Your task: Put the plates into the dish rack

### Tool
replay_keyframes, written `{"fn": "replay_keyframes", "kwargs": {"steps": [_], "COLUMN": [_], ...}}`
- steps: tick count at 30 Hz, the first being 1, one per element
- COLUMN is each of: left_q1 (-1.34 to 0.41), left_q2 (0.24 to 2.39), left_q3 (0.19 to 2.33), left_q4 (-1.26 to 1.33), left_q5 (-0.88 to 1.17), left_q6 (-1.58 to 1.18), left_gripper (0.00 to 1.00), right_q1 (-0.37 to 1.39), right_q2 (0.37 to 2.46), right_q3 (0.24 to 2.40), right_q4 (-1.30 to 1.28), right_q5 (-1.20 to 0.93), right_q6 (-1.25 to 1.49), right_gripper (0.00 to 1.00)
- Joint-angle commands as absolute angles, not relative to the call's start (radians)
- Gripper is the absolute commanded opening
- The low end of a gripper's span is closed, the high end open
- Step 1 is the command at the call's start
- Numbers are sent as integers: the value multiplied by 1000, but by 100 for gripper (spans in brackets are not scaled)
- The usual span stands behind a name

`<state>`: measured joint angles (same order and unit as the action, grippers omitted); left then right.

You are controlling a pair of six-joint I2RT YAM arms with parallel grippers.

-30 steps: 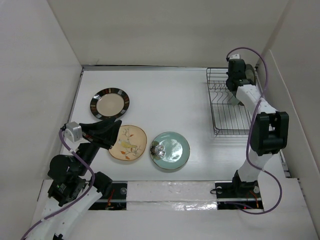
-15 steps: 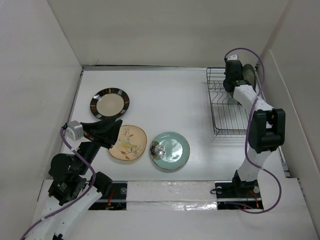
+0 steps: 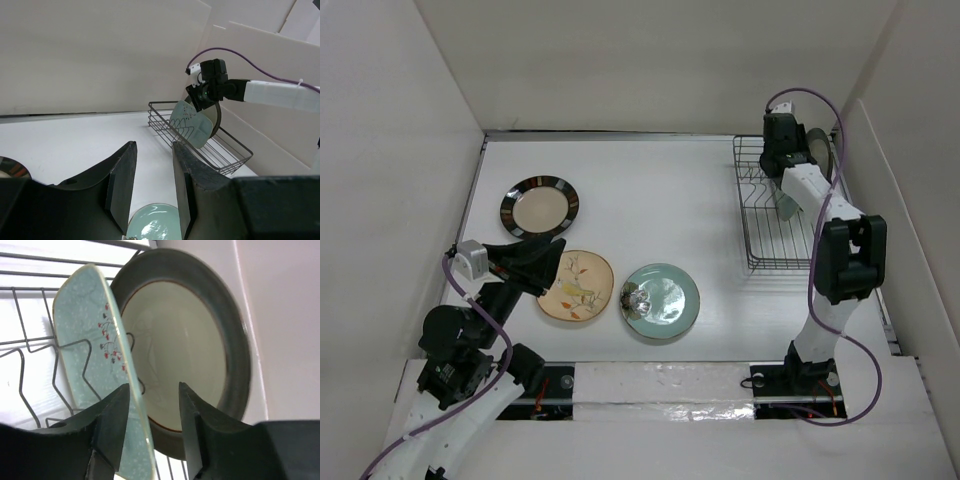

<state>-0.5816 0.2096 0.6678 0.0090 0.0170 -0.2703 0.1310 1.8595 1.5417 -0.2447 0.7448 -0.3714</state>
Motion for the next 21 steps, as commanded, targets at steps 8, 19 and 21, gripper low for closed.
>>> {"fn": "replay_keyframes", "kwargs": {"steps": [8, 19, 21], "left_q1": [-586, -586, -586], "left_q2": [247, 313, 322], "left_q3": [686, 677, 678], "left_q4": [26, 2, 2], "left_q5": [-72, -405, -498], "left_q6": [-258, -326, -351], "left_gripper": [20, 16, 26], "right_q1": [271, 736, 782], "right_q2": [1590, 1668, 1718], "right_q3": [1580, 1302, 1324], "right_q4": [-263, 66, 95], "right_q5": [554, -67, -80], "right_q6": [-37, 253, 270], "right_gripper": [30, 0, 6]}}
